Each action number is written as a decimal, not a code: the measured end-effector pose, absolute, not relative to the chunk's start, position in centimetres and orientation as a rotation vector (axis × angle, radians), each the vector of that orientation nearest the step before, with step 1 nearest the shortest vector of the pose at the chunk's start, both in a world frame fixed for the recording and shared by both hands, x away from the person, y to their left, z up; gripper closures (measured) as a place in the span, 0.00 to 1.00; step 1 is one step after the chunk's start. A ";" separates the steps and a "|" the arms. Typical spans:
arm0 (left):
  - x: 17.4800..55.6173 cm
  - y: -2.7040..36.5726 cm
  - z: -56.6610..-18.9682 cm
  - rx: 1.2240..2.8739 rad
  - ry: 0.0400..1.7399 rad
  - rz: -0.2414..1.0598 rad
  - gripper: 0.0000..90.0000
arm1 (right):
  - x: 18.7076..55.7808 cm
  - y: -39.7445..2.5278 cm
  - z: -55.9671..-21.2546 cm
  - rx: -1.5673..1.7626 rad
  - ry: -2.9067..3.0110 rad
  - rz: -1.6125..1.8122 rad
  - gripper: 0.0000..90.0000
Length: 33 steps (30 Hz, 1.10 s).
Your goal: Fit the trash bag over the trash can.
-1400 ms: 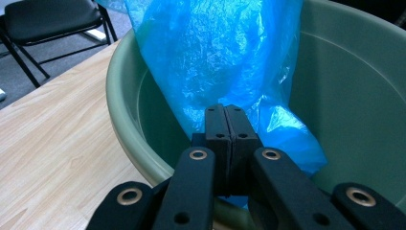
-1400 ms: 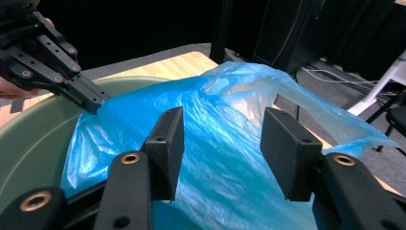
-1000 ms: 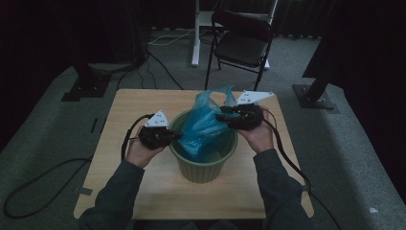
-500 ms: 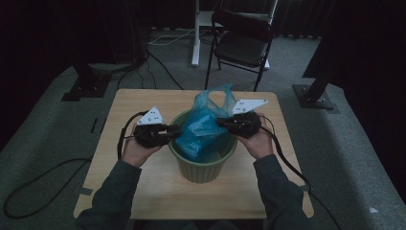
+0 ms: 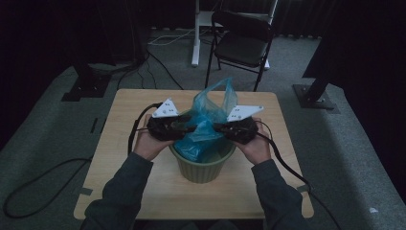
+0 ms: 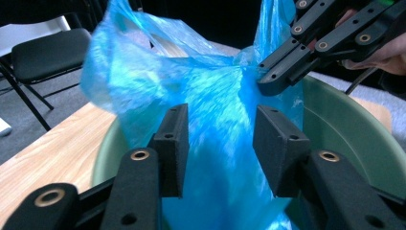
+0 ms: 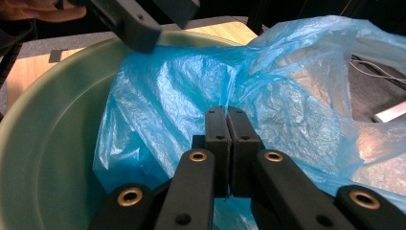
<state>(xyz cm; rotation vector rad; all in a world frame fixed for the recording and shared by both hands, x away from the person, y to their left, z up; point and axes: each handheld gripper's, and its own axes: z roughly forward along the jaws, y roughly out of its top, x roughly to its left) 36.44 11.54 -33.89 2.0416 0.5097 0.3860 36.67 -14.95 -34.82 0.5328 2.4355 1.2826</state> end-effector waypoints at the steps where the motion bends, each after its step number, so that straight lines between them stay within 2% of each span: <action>1: 36.4 11.3 -34.0 2.049 0.506 0.390 0.62 | 36.6 -14.9 -34.8 0.532 2.434 1.284 0.99; 4: 36.6 10.0 -34.7 2.095 0.520 0.427 0.64 | 36.4 -14.9 -34.9 0.526 2.435 1.283 0.99; 8: 36.6 9.6 -34.9 2.117 0.513 0.414 0.89 | 36.2 -14.8 -34.9 0.510 2.442 1.263 0.99; 11: 36.4 9.5 -35.0 2.131 0.501 0.414 0.98 | 36.0 -14.8 -34.9 0.502 2.446 1.262 0.95; 15: 36.1 9.5 -35.0 2.145 0.476 0.424 0.99 | 35.9 -15.2 -34.4 0.508 2.424 1.279 0.84; 26: 35.4 9.1 -35.2 2.170 0.424 0.451 0.99 | 36.6 -16.9 -33.0 0.640 2.307 1.349 0.73; 33: 34.9 8.9 -35.1 2.154 0.393 0.452 0.99 | 37.6 -16.0 -33.6 0.718 2.319 1.257 0.56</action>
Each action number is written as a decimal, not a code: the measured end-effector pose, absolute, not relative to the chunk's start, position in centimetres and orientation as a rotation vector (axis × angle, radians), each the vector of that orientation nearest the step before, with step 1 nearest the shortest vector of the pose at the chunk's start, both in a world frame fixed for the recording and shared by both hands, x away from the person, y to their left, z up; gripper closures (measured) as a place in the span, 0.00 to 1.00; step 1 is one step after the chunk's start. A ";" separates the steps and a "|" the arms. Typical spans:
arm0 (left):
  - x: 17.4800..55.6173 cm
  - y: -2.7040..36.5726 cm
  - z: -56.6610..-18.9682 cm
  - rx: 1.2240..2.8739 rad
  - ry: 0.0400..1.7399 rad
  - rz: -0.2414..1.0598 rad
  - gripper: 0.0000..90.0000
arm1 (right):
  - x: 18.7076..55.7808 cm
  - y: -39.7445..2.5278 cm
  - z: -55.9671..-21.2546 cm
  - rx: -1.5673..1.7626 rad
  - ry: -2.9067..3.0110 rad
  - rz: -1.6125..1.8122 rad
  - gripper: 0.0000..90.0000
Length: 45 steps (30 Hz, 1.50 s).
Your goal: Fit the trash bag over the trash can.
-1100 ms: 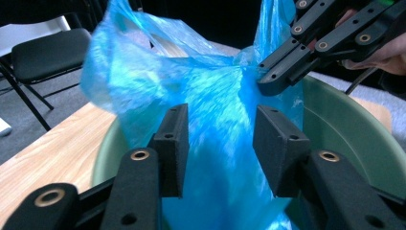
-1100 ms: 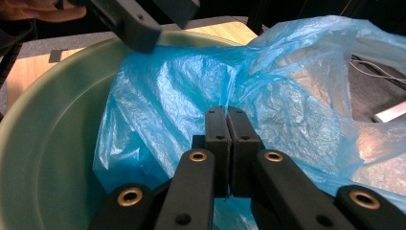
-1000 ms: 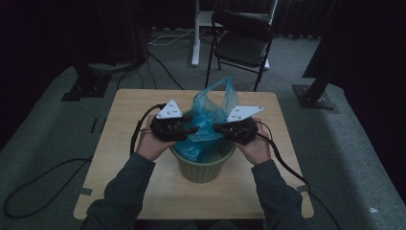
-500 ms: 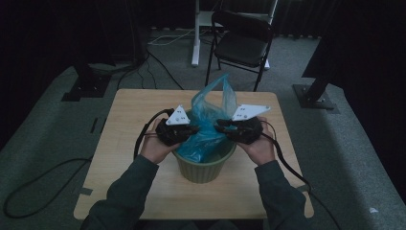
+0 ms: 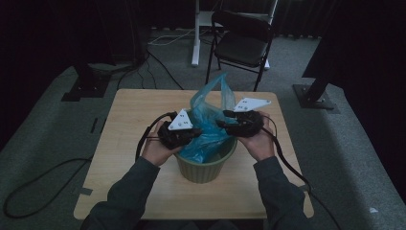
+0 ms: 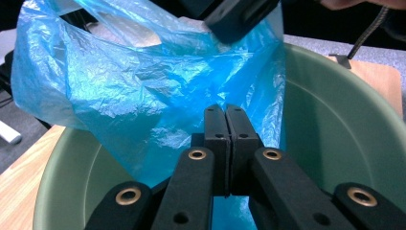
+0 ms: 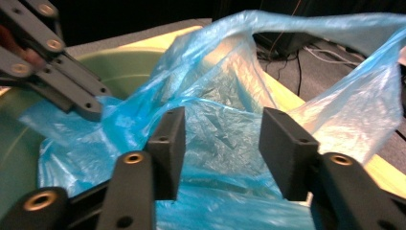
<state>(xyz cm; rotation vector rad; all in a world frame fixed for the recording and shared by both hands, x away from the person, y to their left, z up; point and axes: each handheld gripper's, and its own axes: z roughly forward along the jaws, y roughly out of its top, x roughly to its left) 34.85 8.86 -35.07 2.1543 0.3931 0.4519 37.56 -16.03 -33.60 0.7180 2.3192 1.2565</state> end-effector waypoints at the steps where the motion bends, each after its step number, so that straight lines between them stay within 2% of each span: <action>1: 34.8 8.8 -35.0 2.152 0.388 0.453 0.99 | 37.6 -15.8 -33.7 0.721 2.322 1.248 0.54; 4: 34.5 8.8 -34.9 2.150 0.373 0.457 0.99 | 37.9 -15.0 -34.1 0.713 2.340 1.213 0.48; 9: 34.0 8.8 -34.9 2.140 0.346 0.454 0.99 | 38.3 -14.3 -34.3 0.724 2.358 1.180 0.46; 10: 33.9 8.8 -34.9 2.140 0.342 0.455 0.99 | 38.4 -14.2 -34.4 0.722 2.365 1.166 0.49; 11: 33.8 8.8 -34.8 2.142 0.340 0.455 0.99 | 38.5 -13.9 -34.6 0.715 2.387 1.133 0.64; 12: 33.7 8.8 -34.8 2.141 0.338 0.454 0.99 | 38.6 -13.8 -34.7 0.717 2.391 1.121 0.71; 14: 33.7 8.8 -34.9 2.140 0.338 0.454 0.99 | 38.7 -13.8 -34.9 0.728 2.400 1.089 0.83; 15: 33.7 8.9 -34.9 2.141 0.340 0.453 0.99 | 38.7 -13.8 -34.9 0.728 2.400 1.089 0.83; 17: 33.7 9.1 -35.0 2.138 0.347 0.452 0.98 | 38.7 -13.9 -34.8 0.735 2.397 1.075 0.96; 23: 33.6 9.7 -35.2 2.134 0.360 0.451 0.98 | 38.3 -14.2 -34.5 0.718 2.382 1.069 1.00; 25: 33.6 9.8 -35.3 2.137 0.360 0.454 0.98 | 38.2 -14.3 -34.4 0.720 2.377 1.086 1.00; 26: 33.6 9.7 -35.4 2.137 0.360 0.452 0.98 | 38.1 -14.3 -34.2 0.717 2.370 1.148 0.81; 27: 33.6 9.7 -35.4 2.139 0.359 0.453 0.98 | 38.1 -14.3 -34.2 0.717 2.370 1.148 0.81; 28: 33.6 9.6 -35.4 2.137 0.359 0.452 0.98 | 38.1 -14.3 -34.1 0.722 2.370 1.167 0.73; 30: 33.6 9.5 -35.4 2.139 0.354 0.453 0.98 | 38.1 -14.2 -34.1 0.732 2.356 1.166 0.64; 38: 33.3 8.9 -35.5 2.151 0.334 0.450 0.98 | 38.4 -14.5 -33.6 0.833 2.276 1.245 0.52; 45: 33.0 8.5 -35.5 2.164 0.310 0.462 0.98 | 38.3 -14.0 -32.9 0.823 2.263 1.240 0.49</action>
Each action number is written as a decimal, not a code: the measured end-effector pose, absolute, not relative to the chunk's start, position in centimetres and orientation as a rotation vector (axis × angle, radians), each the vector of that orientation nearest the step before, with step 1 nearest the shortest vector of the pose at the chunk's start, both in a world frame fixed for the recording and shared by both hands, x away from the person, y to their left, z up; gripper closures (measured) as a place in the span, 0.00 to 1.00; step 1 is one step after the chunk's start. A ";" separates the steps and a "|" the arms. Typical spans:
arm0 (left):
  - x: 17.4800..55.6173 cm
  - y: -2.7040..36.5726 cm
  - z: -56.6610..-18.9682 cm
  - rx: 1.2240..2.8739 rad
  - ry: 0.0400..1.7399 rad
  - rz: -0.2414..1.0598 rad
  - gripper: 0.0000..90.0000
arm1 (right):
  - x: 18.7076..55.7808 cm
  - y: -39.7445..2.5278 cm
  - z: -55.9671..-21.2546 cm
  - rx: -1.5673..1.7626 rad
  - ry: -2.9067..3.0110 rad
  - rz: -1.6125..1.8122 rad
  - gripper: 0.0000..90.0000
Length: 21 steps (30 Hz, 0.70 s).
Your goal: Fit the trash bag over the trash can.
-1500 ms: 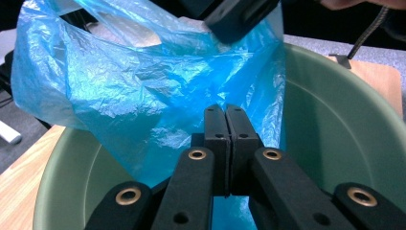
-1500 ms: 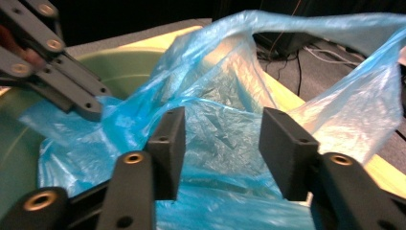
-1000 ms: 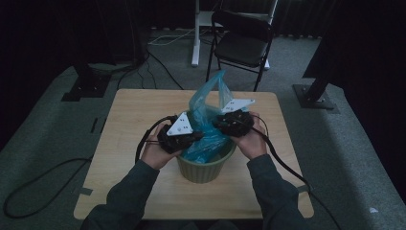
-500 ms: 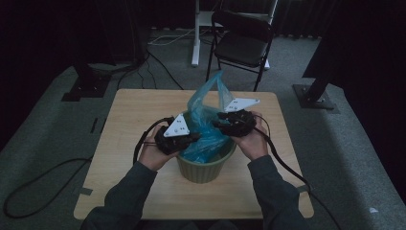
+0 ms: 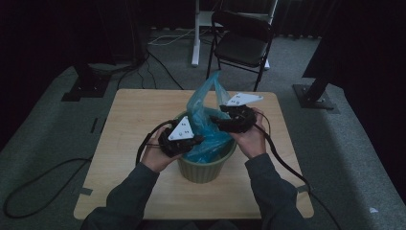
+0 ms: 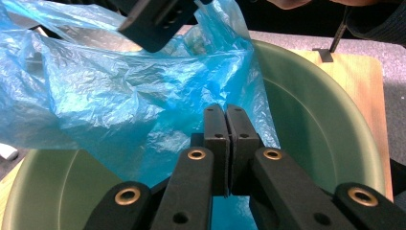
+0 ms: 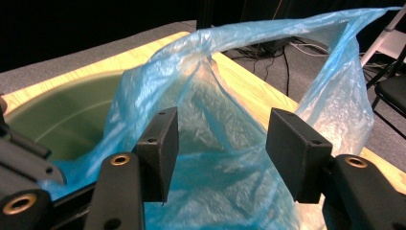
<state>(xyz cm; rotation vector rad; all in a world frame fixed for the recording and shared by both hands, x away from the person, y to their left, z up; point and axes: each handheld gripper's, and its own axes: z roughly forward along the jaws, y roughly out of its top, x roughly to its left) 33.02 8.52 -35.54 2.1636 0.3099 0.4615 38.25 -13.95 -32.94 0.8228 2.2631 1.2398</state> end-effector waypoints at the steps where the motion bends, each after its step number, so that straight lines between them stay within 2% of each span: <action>1: 33.0 8.5 -35.6 2.164 0.308 0.462 0.98 | 38.3 -13.9 -33.0 0.823 2.264 1.245 0.49; 7: 32.9 8.5 -35.6 2.164 0.306 0.465 0.97 | 38.8 -12.9 -33.8 0.815 2.300 1.130 0.49; 12: 33.1 8.8 -35.8 2.171 0.323 0.460 0.96 | 39.4 -12.9 -34.6 0.868 2.299 0.963 0.59; 16: 33.1 9.2 -36.0 2.171 0.333 0.459 0.96 | 39.4 -13.2 -34.8 0.895 2.295 0.924 0.68; 21: 33.2 9.9 -36.1 2.173 0.351 0.456 0.96 | 39.2 -13.6 -34.5 0.901 2.303 0.932 0.75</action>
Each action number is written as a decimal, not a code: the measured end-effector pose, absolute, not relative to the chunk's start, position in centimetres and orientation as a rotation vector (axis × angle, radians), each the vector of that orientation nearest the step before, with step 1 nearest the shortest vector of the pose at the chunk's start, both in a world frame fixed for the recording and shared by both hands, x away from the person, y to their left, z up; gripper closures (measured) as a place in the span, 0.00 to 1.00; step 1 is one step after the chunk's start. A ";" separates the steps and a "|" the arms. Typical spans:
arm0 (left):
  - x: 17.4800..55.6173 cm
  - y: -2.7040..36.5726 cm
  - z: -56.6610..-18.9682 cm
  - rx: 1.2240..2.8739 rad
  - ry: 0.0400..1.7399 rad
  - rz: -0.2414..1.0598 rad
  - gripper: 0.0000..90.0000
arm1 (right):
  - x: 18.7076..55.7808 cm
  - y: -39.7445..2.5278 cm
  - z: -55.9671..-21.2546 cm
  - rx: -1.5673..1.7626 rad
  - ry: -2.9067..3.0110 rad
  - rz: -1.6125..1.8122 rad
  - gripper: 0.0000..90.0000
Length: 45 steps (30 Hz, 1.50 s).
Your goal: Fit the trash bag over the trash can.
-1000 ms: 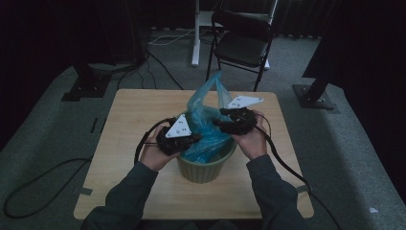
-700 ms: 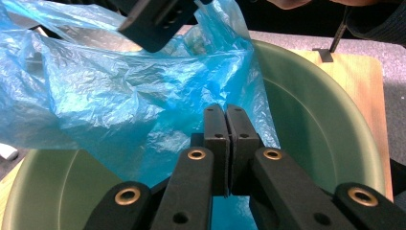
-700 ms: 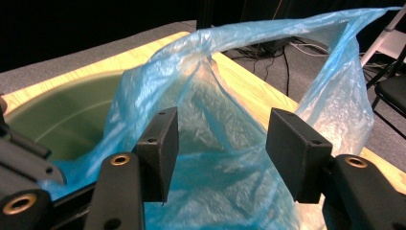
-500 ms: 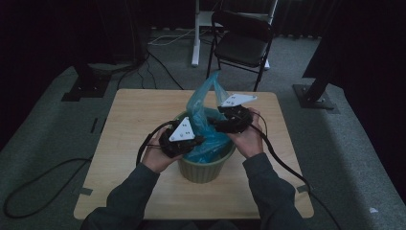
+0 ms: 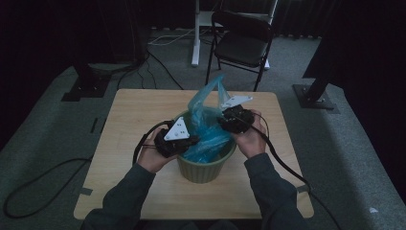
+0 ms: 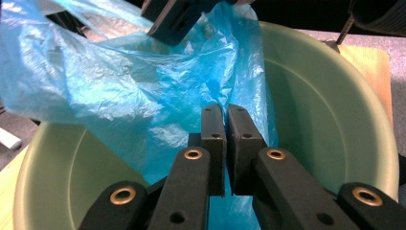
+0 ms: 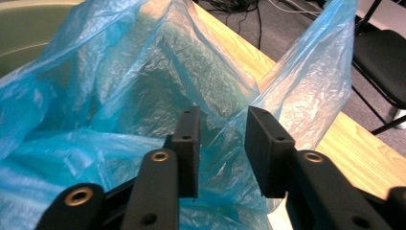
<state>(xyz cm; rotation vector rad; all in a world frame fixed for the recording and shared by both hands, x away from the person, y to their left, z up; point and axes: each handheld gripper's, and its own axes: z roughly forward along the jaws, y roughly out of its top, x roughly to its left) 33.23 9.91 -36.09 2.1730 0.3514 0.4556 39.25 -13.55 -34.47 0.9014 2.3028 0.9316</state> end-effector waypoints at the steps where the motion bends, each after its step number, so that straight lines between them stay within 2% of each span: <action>1: 33.2 10.0 -36.1 2.172 0.357 0.461 0.95 | 39.2 -13.6 -34.4 0.899 2.310 0.934 0.77; 6: 33.5 10.8 -36.3 2.164 0.390 0.467 0.93 | 39.2 -13.6 -34.4 0.892 2.358 0.943 0.87; 8: 33.6 11.0 -36.3 2.155 0.401 0.468 0.89 | 39.2 -13.6 -34.5 0.889 2.365 0.942 0.91; 14: 33.7 12.1 -36.0 2.106 0.438 0.464 0.77 | 39.0 -13.5 -34.5 0.868 2.382 0.946 0.94; 27: 35.4 12.9 -34.2 2.014 0.520 0.498 0.68 | 38.6 -13.2 -34.6 0.835 2.394 0.946 0.96; 33: 36.6 11.9 -33.5 1.989 0.563 0.530 0.60 | 38.5 -13.0 -34.7 0.825 2.399 0.949 0.96; 39: 38.1 10.5 -33.2 1.977 0.636 0.562 0.57 | 38.4 -12.9 -34.7 0.808 2.399 0.951 0.96; 43: 39.0 10.1 -33.2 1.959 0.697 0.555 0.54 | 38.4 -13.0 -34.6 0.807 2.398 0.955 0.96; 45: 40.1 9.8 -33.6 1.944 0.770 0.500 0.56 | 38.3 -13.0 -34.6 0.802 2.396 0.956 0.96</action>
